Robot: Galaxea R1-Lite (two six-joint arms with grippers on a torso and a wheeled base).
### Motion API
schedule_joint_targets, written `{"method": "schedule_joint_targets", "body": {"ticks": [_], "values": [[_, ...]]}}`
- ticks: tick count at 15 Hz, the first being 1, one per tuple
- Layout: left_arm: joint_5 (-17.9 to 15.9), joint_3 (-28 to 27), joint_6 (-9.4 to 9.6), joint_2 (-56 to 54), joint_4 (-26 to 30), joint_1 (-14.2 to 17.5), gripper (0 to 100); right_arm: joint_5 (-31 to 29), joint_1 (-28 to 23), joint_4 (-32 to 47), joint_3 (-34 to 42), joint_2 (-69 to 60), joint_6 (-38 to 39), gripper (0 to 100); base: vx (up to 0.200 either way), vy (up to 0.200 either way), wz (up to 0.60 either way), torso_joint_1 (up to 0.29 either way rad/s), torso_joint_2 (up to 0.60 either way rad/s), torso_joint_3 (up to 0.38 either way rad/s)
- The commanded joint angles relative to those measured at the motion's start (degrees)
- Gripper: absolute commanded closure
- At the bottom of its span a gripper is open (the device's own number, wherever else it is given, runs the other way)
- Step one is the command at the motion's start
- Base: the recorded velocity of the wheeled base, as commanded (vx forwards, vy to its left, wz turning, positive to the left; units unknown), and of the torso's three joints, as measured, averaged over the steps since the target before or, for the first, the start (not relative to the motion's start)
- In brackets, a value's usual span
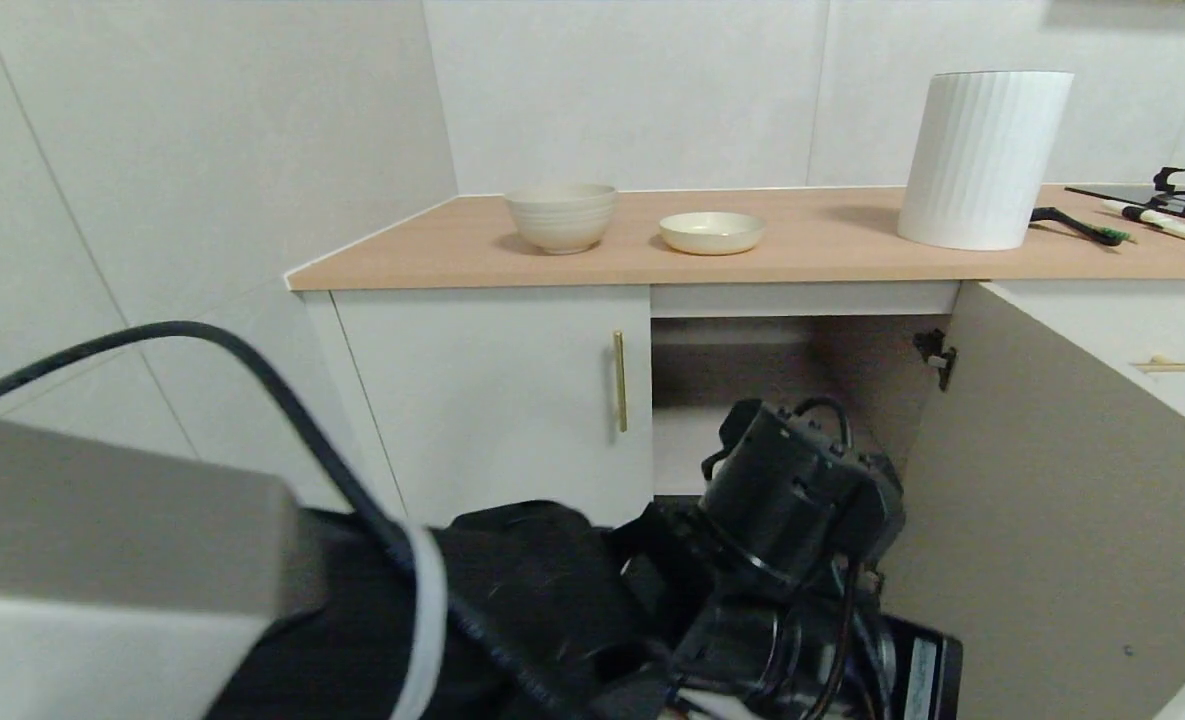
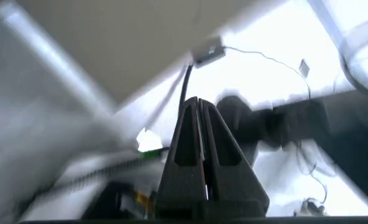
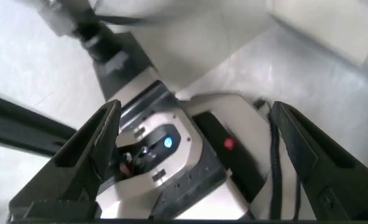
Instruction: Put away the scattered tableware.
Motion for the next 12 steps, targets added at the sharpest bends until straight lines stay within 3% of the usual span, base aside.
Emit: {"method": "schedule_joint_targets", "body": {"ticks": [1, 4, 6, 7, 8, 10, 12], "values": [[2.7, 12.5, 0.04, -13.5, -2.5, 6.5, 100, 0.0, 0.0, -0.1, 0.0, 1.1, 0.0, 0, 0.000, 0.000, 0.00, 0.000, 0.00, 0.000], [3.2, 19.1, 0.12, -22.0, -6.4, 11.7, 100, -1.4, -0.2, -0.1, -2.4, 4.7, 0.1, 0, 0.000, 0.000, 0.00, 0.000, 0.00, 0.000], [3.2, 21.5, 0.21, -29.0, -6.2, 16.0, 100, -7.4, -1.2, -0.2, -6.8, 10.5, -0.1, 0, 0.000, 0.000, 0.00, 0.000, 0.00, 0.000], [3.2, 22.9, 1.18, -33.0, -5.9, 18.8, 100, -11.1, -1.3, -0.1, -9.7, 13.9, -0.3, 0, 0.000, 0.000, 0.00, 0.000, 0.00, 0.000], [3.2, 24.7, 3.29, -36.4, -5.3, 21.6, 100, -13.9, -1.6, 0.1, -12.9, 17.1, -0.3, 0, 0.000, 0.000, 0.00, 0.000, 0.00, 0.000], [3.2, 27.4, 6.80, -42.8, -1.8, 26.7, 100, -16.0, -2.9, 0.0, -19.6, 23.2, -0.9, 0, 0.000, 0.000, 0.00, 0.000, 0.00, 0.000], [3.2, 29.0, 6.89, -48.2, 1.7, 30.4, 100, -16.1, -4.5, 0.3, -26.4, 27.4, -1.0, 0, 0.000, 0.000, 0.00, 0.000, 0.00, 0.000]]}}
